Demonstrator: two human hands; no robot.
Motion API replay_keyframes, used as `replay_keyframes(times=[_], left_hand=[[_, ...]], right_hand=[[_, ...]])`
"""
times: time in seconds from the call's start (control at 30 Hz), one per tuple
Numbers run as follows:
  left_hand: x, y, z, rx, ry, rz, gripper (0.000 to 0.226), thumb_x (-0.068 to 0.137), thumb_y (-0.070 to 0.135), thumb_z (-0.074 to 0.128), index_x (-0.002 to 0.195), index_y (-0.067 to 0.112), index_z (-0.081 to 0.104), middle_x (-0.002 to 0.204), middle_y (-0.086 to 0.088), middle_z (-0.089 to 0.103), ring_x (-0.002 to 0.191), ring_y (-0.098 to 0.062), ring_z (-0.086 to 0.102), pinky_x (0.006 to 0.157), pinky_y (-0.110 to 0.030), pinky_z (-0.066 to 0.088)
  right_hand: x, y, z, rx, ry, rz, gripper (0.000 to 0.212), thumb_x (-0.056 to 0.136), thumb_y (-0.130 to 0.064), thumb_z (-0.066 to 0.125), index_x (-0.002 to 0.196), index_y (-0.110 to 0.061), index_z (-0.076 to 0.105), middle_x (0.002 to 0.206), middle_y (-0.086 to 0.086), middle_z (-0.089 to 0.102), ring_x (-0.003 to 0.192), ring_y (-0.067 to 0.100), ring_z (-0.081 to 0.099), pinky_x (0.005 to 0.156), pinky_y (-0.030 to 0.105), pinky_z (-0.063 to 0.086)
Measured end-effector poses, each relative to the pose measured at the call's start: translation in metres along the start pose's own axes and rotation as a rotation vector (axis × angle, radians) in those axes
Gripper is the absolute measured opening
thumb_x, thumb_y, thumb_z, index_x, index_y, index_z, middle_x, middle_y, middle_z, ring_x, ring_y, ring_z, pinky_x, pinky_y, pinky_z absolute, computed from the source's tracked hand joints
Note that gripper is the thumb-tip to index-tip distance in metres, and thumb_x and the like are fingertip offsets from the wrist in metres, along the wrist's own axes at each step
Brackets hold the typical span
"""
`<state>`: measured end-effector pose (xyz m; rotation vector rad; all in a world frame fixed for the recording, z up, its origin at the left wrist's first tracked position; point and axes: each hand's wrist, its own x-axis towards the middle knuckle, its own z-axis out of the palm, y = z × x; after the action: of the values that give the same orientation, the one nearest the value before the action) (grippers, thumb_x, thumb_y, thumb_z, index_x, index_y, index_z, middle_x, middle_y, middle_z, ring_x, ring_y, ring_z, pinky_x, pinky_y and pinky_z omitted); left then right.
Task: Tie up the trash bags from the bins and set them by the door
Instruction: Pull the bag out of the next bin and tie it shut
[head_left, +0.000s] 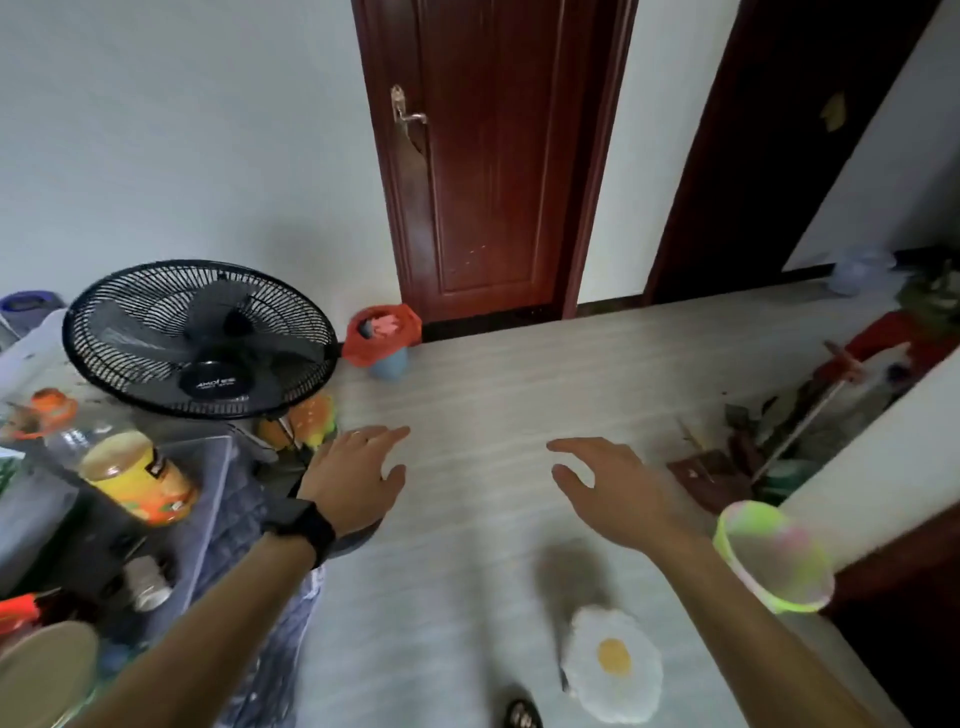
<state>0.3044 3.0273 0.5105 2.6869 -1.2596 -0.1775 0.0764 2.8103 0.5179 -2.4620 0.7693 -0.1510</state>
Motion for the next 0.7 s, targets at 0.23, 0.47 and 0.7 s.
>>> replay_keyframes(times=[0.23,0.47,0.7], left_hand=[[0.156,-0.014,-0.008,-0.060,0.009,-0.128,0.054,0.093,0.042,0.051,0.145,0.039,0.038,0.148,0.004,0.045,0.137,-0.022,0.039,0.114,-0.042,0.029],[0.317,-0.059,0.015,-0.080,-0.054,-0.207,0.054,0.094,0.046,0.046,0.146,0.043,0.033,0.150,0.008,0.041,0.139,-0.020,0.036,0.114,-0.044,0.029],[0.526,-0.111,0.024,-0.112,-0.176,-0.216,0.053,0.095,0.044,0.043,0.147,0.039,0.033,0.151,0.005,0.040,0.136,-0.023,0.039,0.112,-0.042,0.029]], right_hand=[[0.206,0.001,-0.037,-0.020,-0.106,-0.103,0.038,0.101,-0.045,0.044,0.138,-0.040,0.050,0.146,-0.017,0.048,0.136,0.014,0.039,0.110,0.029,0.030],[0.384,0.003,-0.032,-0.024,-0.148,-0.140,0.038,0.101,-0.044,0.044,0.138,-0.039,0.051,0.145,-0.017,0.049,0.136,0.013,0.040,0.111,0.031,0.032],[0.586,-0.010,-0.027,-0.050,-0.193,-0.114,0.039,0.100,-0.047,0.044,0.137,-0.038,0.052,0.145,-0.014,0.050,0.135,0.014,0.042,0.110,0.034,0.036]])
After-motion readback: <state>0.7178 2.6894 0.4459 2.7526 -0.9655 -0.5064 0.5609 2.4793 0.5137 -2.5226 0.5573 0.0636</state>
